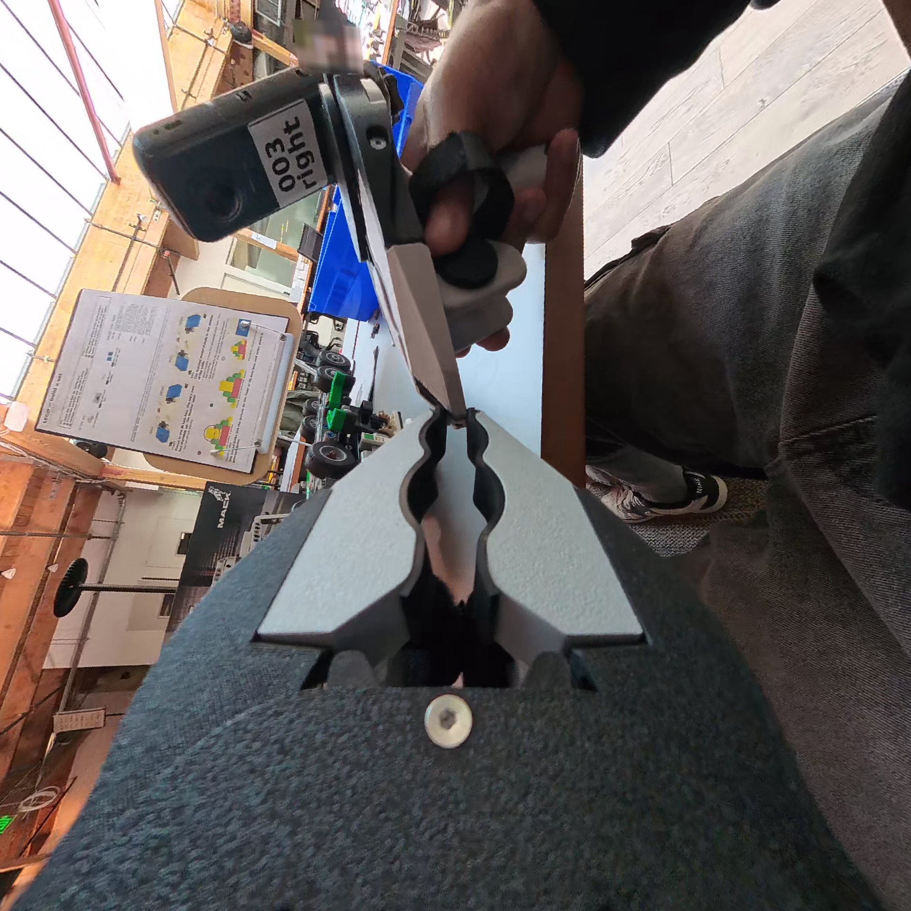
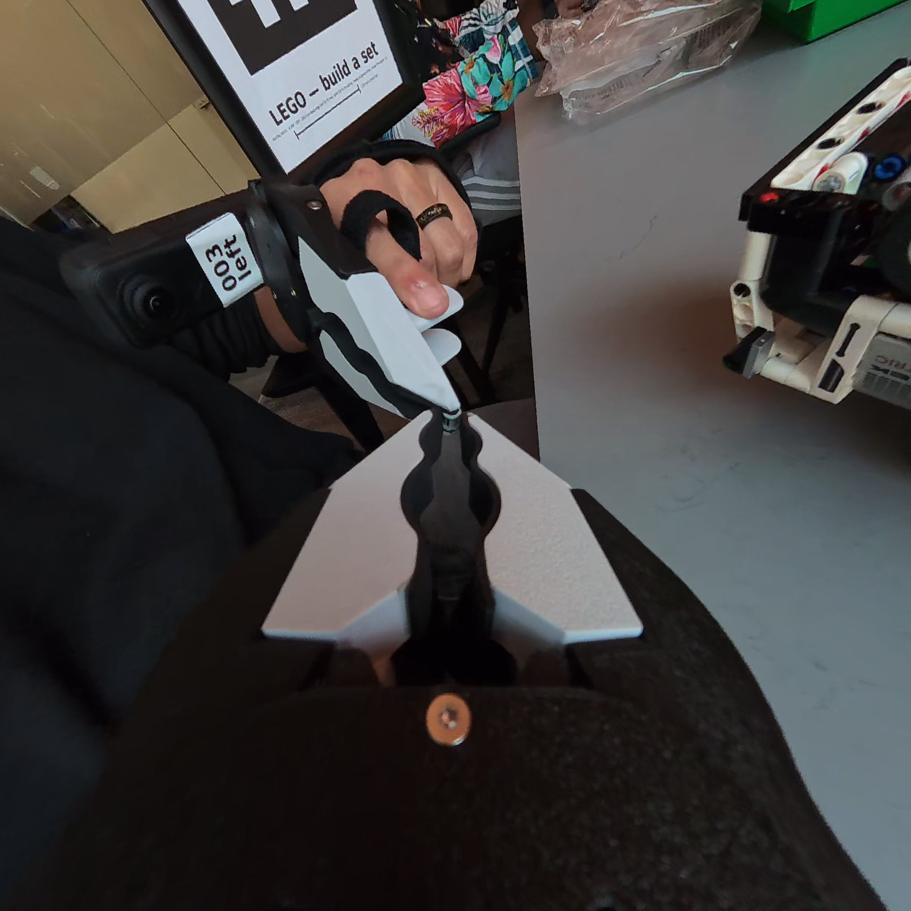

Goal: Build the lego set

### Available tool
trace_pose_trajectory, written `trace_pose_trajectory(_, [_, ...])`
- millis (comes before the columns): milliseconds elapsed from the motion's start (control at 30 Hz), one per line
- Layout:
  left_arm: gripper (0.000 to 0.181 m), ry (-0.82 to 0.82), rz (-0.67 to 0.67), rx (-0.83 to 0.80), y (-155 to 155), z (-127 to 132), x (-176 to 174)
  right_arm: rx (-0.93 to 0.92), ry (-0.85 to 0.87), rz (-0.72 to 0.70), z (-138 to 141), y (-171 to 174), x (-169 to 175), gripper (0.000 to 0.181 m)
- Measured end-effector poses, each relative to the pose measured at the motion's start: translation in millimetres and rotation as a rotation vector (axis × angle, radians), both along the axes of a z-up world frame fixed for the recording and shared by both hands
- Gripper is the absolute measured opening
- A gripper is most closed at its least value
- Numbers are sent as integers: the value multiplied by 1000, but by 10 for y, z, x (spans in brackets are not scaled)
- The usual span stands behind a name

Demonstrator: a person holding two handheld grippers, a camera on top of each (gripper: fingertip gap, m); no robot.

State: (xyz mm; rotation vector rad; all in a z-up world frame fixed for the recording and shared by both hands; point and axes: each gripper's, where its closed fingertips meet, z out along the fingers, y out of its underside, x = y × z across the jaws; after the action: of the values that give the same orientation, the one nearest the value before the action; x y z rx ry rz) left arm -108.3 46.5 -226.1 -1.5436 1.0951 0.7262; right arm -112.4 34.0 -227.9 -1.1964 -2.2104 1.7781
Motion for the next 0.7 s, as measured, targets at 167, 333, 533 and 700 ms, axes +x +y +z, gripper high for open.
trace_pose_trajectory(167, [8,-58,35,15,14,57,-59,-9,45,-66,60,20,-66,5])
trace_pose_trajectory(333, [16,-256,98,51,64,196,-226,-134,71,-167,184,70,-210,4])
trace_pose_trajectory(533, [25,-445,170,60,159,203,-417,-260,74,-294,269,206,-411,4])
trace_pose_trajectory(700, [25,-597,211,60,201,219,-429,-306,155,-362,386,276,-481,4])
